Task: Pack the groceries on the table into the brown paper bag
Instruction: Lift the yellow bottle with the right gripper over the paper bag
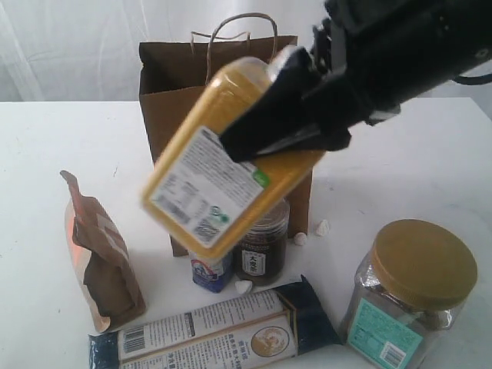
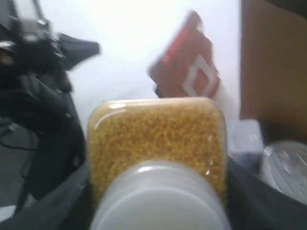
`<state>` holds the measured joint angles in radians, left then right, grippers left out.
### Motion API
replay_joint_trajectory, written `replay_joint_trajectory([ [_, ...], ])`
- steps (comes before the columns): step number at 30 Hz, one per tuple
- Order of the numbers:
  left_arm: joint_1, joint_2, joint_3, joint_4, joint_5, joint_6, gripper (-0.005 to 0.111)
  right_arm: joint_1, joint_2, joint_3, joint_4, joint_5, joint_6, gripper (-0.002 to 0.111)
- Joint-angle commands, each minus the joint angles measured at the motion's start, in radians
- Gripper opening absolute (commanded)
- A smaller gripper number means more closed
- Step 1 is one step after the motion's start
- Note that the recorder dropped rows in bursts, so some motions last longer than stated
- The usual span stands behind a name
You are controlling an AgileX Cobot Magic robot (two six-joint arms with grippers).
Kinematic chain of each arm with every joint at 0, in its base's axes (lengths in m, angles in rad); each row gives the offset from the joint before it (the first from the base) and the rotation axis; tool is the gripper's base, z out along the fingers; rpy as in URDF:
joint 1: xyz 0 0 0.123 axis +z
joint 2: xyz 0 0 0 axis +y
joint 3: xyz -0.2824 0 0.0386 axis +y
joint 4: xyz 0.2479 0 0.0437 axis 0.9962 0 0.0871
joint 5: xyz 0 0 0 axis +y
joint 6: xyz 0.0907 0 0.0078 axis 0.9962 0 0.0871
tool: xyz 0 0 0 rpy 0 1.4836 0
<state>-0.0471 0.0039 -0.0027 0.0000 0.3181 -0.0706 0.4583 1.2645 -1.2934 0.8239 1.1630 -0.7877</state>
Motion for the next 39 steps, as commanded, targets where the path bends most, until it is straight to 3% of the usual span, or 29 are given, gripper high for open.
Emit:
replay_joint_trajectory([
  [1, -0.008, -0.004, 0.003, 0.008, 0.033, -0.001, 0.000, 0.002, -0.017, -0.014, 0.383, -0.056, -0.228, 0.000],
  [4, -0.008, -0.004, 0.003, 0.008, 0.033, -0.001, 0.000, 0.002, -0.016, -0.014, 0.598, -0.139, -0.453, 0.000],
  [8, -0.008, -0.004, 0.003, 0.008, 0.033, -0.001, 0.000, 0.002, -0.016, -0.014, 0.717, -0.348, -0.693, 0.000],
  [14, -0.008, -0.004, 0.003, 0.008, 0.033, -0.001, 0.000, 0.002, 0.012, -0.014, 0.854, -0.641, -0.826, 0.000],
  [21, -0.008, -0.004, 0.003, 0.008, 0.033, -0.001, 0.000, 0.002, 0.096, -0.014, 0.921, -0.709, -1.032, 0.000],
  [39, -0.008, -0.004, 0.003, 0.008, 0.033, -0.001, 0.000, 0.002, 0.203, -0.012, 0.921, -0.843, -1.071, 0.000],
])
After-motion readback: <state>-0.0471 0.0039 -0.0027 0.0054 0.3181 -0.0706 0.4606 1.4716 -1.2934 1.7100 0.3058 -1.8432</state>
